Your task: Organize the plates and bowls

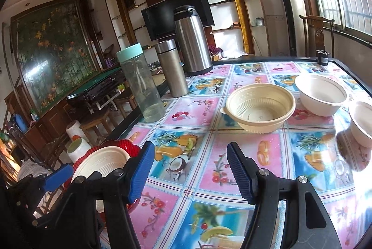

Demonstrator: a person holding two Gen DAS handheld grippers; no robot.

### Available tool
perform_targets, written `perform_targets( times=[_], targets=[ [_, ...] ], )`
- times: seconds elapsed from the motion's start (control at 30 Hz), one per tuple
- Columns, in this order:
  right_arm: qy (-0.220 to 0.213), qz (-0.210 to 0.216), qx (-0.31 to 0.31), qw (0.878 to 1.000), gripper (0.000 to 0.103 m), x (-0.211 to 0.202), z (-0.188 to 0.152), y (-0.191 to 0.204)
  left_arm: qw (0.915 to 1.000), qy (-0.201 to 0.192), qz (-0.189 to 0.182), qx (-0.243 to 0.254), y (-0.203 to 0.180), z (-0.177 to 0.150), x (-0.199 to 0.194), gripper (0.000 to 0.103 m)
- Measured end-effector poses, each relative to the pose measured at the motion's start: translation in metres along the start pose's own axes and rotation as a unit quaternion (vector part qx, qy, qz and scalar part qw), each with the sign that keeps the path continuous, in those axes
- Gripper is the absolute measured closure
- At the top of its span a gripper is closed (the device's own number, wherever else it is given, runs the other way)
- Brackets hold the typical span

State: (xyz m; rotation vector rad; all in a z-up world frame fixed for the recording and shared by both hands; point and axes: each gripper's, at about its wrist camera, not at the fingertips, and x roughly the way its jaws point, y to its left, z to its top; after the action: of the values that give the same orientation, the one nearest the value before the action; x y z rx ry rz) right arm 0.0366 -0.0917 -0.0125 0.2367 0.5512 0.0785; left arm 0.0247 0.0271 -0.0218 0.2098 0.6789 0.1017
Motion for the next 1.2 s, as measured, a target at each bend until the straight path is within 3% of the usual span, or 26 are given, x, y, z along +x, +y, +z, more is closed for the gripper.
perform_targets(
  times=[1.2],
  targets=[
    [-0.019, -0.061, 0.052, 0.997, 0.033, -0.028, 0.011, -0.067, 0.9975, -0.013, -0.025, 0.065, -0.070, 0.007, -0.021, 0.054]
  ],
)
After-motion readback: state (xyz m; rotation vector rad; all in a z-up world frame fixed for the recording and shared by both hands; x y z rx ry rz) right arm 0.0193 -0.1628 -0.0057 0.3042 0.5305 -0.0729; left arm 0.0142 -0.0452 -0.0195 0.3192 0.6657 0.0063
